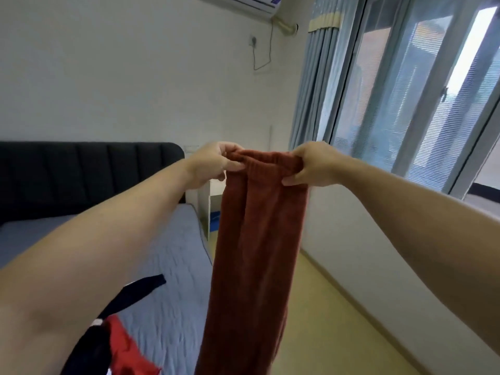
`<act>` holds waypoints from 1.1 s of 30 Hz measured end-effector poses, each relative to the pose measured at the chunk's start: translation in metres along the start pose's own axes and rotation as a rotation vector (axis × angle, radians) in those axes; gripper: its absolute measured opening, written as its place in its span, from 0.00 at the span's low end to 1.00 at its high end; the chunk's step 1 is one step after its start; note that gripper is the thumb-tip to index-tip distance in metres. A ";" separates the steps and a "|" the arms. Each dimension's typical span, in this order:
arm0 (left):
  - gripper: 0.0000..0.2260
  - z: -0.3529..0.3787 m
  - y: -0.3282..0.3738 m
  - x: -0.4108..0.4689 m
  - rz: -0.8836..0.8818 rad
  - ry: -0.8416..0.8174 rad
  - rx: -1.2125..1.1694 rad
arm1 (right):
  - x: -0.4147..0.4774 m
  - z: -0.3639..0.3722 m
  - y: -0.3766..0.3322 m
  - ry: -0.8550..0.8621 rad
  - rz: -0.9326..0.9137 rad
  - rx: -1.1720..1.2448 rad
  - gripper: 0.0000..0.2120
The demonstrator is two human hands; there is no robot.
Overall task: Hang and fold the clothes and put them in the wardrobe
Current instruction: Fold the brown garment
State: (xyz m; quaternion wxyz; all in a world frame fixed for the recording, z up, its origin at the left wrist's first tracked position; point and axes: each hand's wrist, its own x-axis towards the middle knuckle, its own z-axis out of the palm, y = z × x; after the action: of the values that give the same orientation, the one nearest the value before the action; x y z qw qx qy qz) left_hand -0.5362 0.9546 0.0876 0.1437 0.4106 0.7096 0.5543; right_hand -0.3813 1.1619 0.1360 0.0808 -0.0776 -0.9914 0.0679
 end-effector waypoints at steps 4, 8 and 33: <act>0.07 0.001 0.011 -0.008 -0.031 0.168 0.116 | 0.018 -0.002 0.025 -0.015 -0.113 0.146 0.13; 0.09 0.016 0.023 -0.018 -0.019 0.275 0.205 | 0.033 -0.006 0.033 -0.004 -0.216 0.147 0.12; 0.08 -0.038 0.033 -0.025 -0.147 0.027 -0.168 | 0.098 -0.017 0.030 -0.681 -0.419 1.022 0.18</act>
State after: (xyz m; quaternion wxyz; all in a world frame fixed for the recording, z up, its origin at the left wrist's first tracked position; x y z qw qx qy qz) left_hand -0.5320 0.9122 0.1241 0.2080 0.3365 0.6907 0.6053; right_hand -0.4698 1.2100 0.1629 -0.1998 0.1915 -0.7985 0.5347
